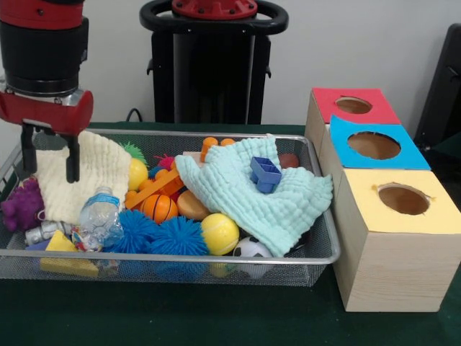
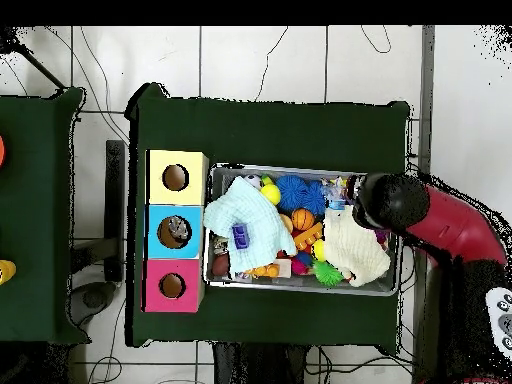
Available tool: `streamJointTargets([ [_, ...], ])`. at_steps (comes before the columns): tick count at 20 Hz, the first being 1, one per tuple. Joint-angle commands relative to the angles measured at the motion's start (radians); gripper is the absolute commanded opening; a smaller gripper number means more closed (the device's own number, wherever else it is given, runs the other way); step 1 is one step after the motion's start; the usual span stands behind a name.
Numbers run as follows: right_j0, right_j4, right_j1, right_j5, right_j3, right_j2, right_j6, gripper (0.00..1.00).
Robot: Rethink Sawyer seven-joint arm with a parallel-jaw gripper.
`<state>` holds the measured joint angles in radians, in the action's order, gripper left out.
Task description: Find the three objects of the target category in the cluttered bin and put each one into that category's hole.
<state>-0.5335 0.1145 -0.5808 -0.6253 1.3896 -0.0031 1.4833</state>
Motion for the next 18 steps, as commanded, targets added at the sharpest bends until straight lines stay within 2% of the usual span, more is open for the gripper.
streamJointTargets([
  [1, -0.027, 0.072, 0.027, 0.030, 0.084, 0.165, -0.129, 1.00],
  [11, -0.048, 0.119, 0.032, 0.014, 0.080, 0.225, -0.121, 1.00],
  [18, -0.052, 0.158, 0.038, 0.062, 0.106, 0.259, -0.094, 1.00],
])
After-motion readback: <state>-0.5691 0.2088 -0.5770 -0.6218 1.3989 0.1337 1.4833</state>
